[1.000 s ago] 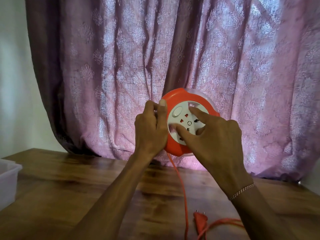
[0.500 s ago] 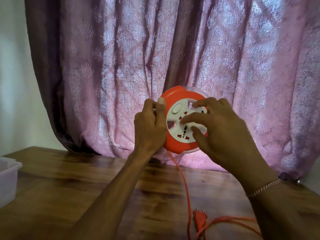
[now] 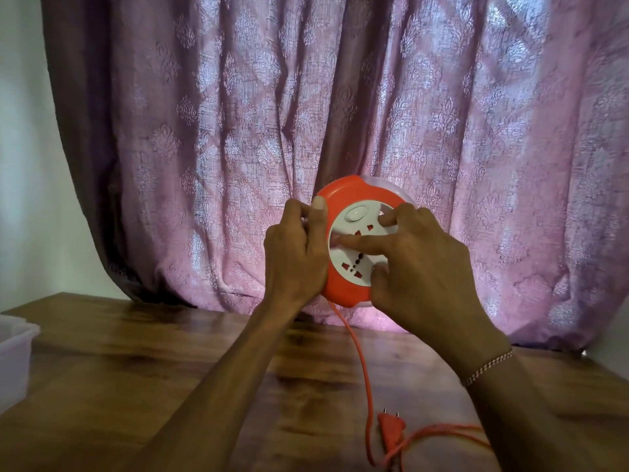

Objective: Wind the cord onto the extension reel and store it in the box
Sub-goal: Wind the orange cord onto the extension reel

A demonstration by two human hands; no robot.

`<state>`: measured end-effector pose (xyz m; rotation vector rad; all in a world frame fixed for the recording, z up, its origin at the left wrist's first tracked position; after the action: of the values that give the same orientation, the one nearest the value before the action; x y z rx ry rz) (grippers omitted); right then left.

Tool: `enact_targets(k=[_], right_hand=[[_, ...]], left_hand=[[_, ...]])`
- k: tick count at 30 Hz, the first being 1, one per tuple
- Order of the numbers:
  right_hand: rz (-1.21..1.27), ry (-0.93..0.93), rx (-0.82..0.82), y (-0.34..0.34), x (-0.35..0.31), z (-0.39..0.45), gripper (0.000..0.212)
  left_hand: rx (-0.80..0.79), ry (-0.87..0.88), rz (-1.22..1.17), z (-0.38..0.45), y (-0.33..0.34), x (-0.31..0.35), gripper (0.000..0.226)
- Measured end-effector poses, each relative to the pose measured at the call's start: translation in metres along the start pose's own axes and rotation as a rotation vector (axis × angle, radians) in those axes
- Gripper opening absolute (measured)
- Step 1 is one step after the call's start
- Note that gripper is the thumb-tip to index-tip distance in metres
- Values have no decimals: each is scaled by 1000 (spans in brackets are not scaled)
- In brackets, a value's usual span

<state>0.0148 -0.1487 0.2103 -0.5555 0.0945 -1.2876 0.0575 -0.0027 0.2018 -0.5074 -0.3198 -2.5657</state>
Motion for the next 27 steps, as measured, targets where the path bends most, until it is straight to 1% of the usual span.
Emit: enact_targets(k=[3,5,7,9,12,14,16,18,19,21,23,25,27], right_hand=[[28,89,6,-2,3,-1,58],[65,201,37,0,10,-1,57],[105,305,98,0,19,-1,67],[110,339,98,3,22,0,75],[29,324,90,-1,21,0,74],[58,298,113,-9,22,1,63],[134,250,113,-14,25,2,40],[146,169,60,-14,23,4,21],[139,121,0,-10,21,5,19],[150,46,-172,0,16,4,33],[117,14,-317,6,10,1,49],[39,-6,-345,9,4,-1,57],[28,-21,-285,7,-1,0,62]], left_hand=[[19,10,14,1,-1,-2,35],[32,7,16,1,-2,-3,36],[38,5,24,1,-3,-3,36],[16,4,18,0,0,-3,36],[0,3,17,-1,3,-3,35],[2,-1,1,-2,3,-5,34],[9,3,5,-1,2,-7,36],[17,3,16,0,0,-7,36],[20,3,18,-1,0,-6,35],[21,2,22,-1,0,-6,34],[14,-11,24,-1,1,-7,32],[10,-11,29,-2,1,-8,32],[6,-12,21,-2,1,-7,33]])
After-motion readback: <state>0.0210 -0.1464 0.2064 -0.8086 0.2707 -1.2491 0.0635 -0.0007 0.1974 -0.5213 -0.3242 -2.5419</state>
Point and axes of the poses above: each hand's wrist, its own z-axis towards the middle knuckle, its own y-axis out of the palm, x = y × z, the point moved 8 cm from there along z, towards the middle knuckle, and after that the axes turned 6 degrees about -z, right-handed, at the moved point
